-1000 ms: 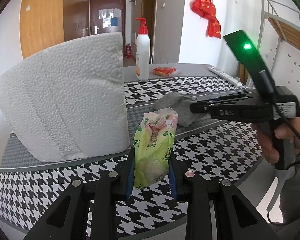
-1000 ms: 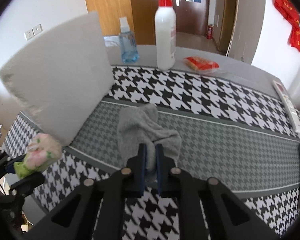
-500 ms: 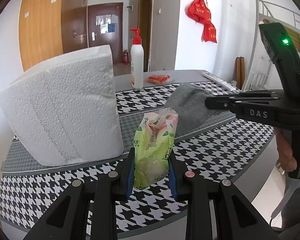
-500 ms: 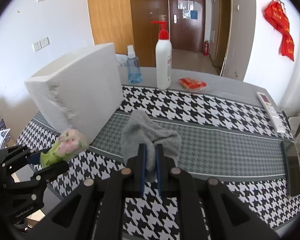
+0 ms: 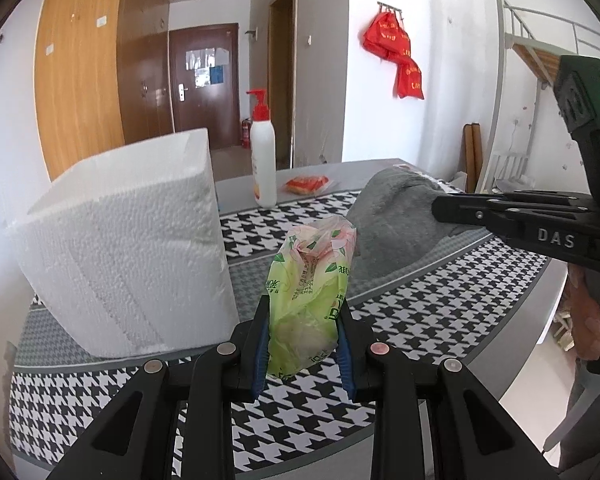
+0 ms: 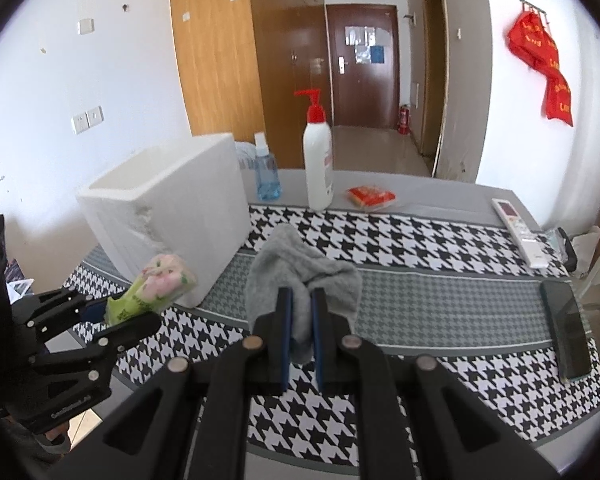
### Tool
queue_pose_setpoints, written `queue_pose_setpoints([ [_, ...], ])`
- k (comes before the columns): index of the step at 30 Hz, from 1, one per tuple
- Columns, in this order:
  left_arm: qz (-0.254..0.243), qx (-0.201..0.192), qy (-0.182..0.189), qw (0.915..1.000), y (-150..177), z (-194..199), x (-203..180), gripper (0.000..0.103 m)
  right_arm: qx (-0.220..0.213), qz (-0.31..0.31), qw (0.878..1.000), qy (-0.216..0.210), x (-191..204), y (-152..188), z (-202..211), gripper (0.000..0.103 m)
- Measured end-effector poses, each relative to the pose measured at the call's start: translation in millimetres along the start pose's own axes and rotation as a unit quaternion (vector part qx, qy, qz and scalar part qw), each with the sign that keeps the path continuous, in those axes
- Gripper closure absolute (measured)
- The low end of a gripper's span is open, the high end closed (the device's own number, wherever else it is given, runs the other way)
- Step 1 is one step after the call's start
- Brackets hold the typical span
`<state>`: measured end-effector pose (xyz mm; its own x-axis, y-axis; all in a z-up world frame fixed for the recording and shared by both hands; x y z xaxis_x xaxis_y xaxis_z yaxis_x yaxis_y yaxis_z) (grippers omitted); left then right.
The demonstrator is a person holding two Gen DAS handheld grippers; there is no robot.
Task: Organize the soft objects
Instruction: 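Lift and carry the grey cloth and tissue packet over the white foam box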
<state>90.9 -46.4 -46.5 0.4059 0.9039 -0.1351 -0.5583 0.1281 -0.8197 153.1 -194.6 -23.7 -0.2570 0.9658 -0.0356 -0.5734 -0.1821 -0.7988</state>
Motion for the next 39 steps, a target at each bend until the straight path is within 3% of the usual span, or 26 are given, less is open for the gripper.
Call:
queue_pose_setpoints([
  [19, -0.042, -0.066, -0.027, 0.9966, -49.3, 16.3, -17.4, 0.073, -0.068, -0.028, 0.997, 0.004, -15.6, -24.1, 34.9, 0.091],
  [39, -0.029, -0.117, -0.076, 0.9898, -62.0, 53.2, -0.2, 0.073, -0.111, -0.012, 0.992, -0.052, 13.5, -45.9, 51.0, 0.091],
])
Point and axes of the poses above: each gripper's, at about its wrist camera, not at the fingertips, and z roughly against the way its jaws point, x to its left, y to its underside, the point moved 2 cm from there along -z, roughly the way its jaws point, and after that the axes turned 12 degrees about y, right-handed, at the moved point
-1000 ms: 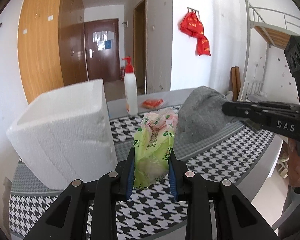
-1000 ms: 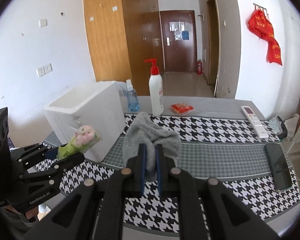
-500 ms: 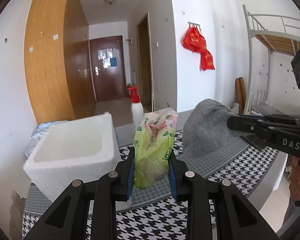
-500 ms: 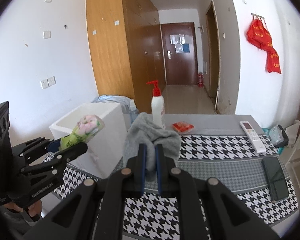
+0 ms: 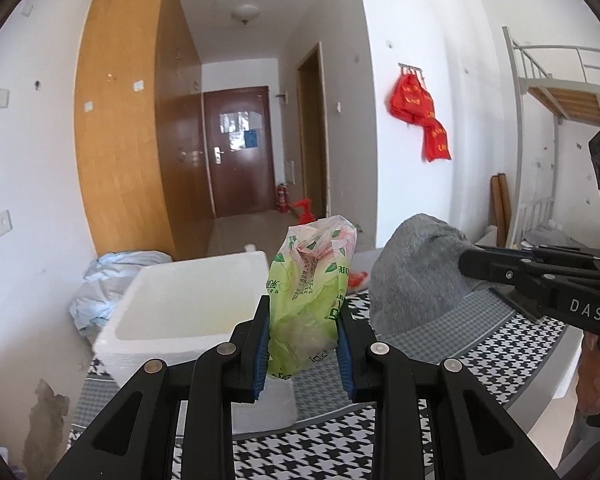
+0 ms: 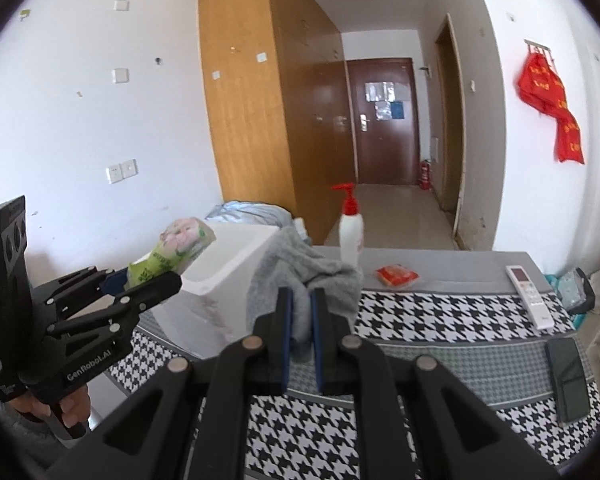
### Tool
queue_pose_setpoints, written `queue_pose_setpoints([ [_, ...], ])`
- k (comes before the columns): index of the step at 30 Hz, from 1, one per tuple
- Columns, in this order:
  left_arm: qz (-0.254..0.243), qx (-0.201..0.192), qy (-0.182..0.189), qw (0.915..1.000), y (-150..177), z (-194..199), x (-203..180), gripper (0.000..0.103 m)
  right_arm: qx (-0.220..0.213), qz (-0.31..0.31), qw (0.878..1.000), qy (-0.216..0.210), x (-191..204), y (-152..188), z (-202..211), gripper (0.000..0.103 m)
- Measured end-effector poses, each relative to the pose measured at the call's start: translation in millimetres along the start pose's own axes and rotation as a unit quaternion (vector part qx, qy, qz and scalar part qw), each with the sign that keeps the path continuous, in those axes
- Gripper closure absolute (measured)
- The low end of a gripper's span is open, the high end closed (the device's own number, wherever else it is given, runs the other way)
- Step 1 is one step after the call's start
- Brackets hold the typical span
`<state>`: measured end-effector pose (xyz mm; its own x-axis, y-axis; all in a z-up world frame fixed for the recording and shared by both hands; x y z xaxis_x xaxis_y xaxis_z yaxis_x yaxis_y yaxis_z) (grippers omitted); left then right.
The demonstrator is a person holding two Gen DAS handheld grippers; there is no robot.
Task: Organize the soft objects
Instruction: 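Lift and carry the grey cloth and tissue packet over the white foam box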
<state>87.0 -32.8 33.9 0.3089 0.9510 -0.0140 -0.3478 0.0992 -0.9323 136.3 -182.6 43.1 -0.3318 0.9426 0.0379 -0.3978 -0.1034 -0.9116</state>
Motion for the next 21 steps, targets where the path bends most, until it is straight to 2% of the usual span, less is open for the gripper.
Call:
queue_pose_setpoints([
  [9, 0.008, -0.017, -0.028, 0.9994, 1.2, 21.7, 17.2, 0.073, -0.010, 0.018, 0.999, -0.032, 24.0, -7.7, -0.1, 0.091],
  [21, 0.027, -0.022, -0.060, 0.9976, 5.4, 39.3, 38.4, 0.073, -0.009, 0.036, 0.997, -0.068, 52.1, -16.3, -8.4, 0.091],
])
Point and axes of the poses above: each gripper's, at about its wrist camera, not at the fingertips, and z roughly against the way its jaws point, x to its left, y to its underside, the point moved 2 cm from there along -z, roughly the way its jaws point, and after that the axes turned 12 degrees about y, right-handed, at the moved point
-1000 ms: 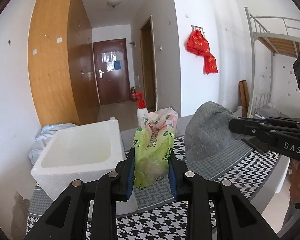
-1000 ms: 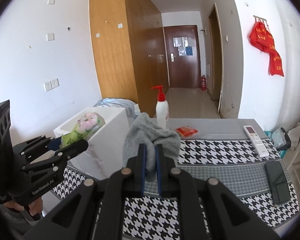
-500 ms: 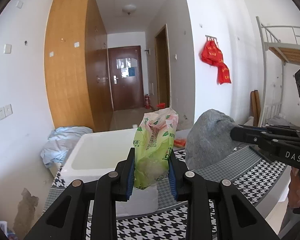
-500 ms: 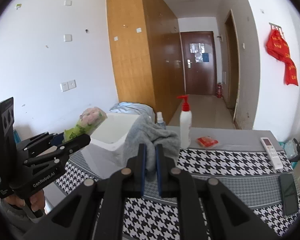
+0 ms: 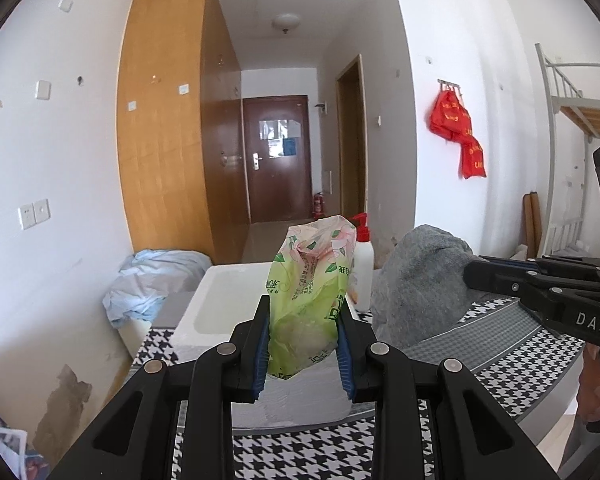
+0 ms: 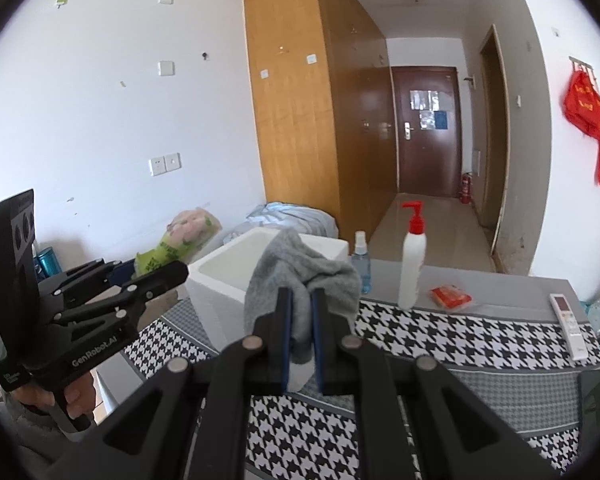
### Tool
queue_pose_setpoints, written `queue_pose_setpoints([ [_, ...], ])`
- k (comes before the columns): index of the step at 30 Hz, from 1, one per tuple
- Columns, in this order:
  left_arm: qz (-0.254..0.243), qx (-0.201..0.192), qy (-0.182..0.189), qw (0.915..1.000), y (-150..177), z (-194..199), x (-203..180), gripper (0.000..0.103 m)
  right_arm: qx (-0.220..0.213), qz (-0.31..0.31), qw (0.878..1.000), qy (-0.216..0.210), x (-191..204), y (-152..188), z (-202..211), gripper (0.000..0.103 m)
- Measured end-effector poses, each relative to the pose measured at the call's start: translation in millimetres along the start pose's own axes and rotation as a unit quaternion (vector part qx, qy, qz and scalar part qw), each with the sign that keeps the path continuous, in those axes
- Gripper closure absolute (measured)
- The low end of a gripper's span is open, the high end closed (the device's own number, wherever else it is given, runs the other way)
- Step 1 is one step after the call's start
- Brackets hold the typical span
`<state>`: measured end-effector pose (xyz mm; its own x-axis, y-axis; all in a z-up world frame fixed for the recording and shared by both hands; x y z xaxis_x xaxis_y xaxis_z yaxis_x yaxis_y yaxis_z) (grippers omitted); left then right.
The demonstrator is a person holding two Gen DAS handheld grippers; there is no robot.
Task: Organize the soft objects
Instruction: 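Lift and carry the grey cloth and tissue packet over the white foam box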
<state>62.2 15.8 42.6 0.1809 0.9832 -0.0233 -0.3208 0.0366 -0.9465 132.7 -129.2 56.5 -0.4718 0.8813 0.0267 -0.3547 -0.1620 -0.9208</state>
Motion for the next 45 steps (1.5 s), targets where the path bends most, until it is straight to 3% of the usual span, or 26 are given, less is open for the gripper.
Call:
queue_pose_setpoints([
  [26, 0.029, -0.017, -0.050, 0.9982, -0.5, 22.7, 37.3, 0.073, -0.022, 0.025, 0.999, -0.035, 38.4, -23.9, -6.7, 0.091],
  [45, 0.038, -0.016, -0.083, 0.9957, 4.0, 27.2, 49.5, 0.073, 0.000, 0.034, 0.998, -0.053, 58.6, -44.9, -38.9, 0.091],
])
Point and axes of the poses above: each gripper's, at about its wrist camera, not at the fingertips, and z roughly against the way its jaws point, x to its left, y to its underside, the point moved 2 cm from there along -z, roughly the way its jaws point, and after that the axes turned 12 degrees about y, right-handed, at the moved point
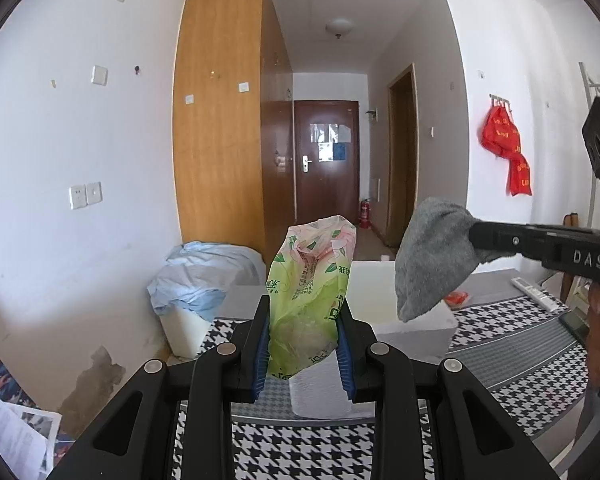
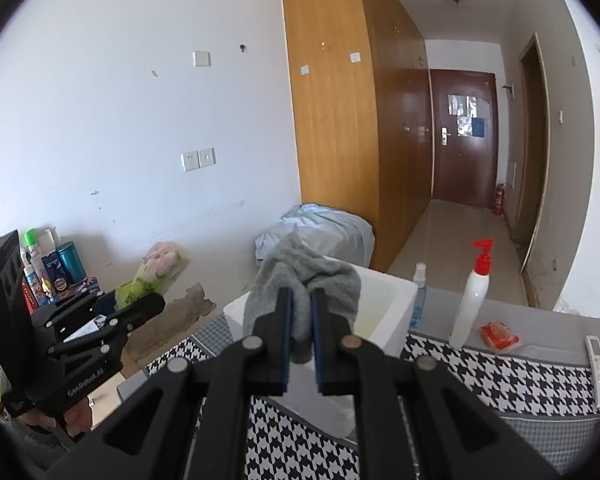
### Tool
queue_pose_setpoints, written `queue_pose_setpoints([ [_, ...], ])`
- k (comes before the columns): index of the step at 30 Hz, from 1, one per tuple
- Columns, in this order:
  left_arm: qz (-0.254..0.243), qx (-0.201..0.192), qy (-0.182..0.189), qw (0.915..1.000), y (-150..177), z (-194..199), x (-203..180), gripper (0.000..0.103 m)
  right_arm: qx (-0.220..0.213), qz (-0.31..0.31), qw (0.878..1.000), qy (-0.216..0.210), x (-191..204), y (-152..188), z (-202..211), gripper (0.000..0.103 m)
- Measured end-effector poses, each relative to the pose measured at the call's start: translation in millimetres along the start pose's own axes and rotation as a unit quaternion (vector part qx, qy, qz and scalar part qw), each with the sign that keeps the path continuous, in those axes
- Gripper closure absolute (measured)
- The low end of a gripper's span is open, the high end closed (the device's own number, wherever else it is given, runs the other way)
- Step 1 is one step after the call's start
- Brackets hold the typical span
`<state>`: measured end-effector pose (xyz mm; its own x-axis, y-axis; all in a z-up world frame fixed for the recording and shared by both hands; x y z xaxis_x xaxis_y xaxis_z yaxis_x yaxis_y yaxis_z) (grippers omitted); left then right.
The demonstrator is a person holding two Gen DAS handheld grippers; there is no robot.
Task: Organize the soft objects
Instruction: 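Lift and carry the grey cloth and tissue packet over the white foam box, then lower the grey cloth into the foam box and open the right gripper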
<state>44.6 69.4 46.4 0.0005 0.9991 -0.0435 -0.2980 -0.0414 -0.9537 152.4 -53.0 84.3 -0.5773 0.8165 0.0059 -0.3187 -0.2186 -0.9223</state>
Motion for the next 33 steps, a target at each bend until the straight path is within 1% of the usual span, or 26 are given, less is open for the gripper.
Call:
queue_pose_setpoints([
  [8, 0.009, 0.005, -0.015, 0.9998, 6.3, 0.7, 11.7, 0.073, 0.014, 0.005, 1.000, -0.006, 6.6, -9.1, -21.2, 0.091],
  [14, 0.018, 0.014, -0.024, 0.9994, 14.6, -2.0, 22.9, 0.073, 0.033, 0.000, 0.999, -0.015, 11.2, -11.2, -41.4, 0.091],
  [20, 0.022, 0.017, -0.029, 0.9992, 20.2, -0.5, 29.8, 0.073, 0.053, -0.002, 0.999, -0.012, 14.3, -11.9, -62.9, 0.091],
  [27, 0.031, 0.021, -0.034, 0.9987, 25.2, -3.7, 38.2, 0.073, 0.086, 0.000, 0.996, -0.006, 18.0, -6.5, -90.8, 0.091],
  [33, 0.033, 0.027, -0.035, 0.9985, 23.7, -5.9, 40.3, 0.073, 0.106, 0.001, 0.994, 0.002, 18.9, -1.0, -104.6, 0.091],
])
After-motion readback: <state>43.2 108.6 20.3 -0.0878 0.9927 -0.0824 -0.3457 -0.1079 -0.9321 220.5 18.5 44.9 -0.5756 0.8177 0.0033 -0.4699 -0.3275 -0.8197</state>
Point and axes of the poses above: each gripper's, at about its wrist camera, not at the fingertips, and z roughly against the way its jaws point, x to its left, y to its underside, the point moved 2 cm from there along -z, roughly the way its jaws point, and after that the axes turned 12 degrees about y, right-handed, at the moved point
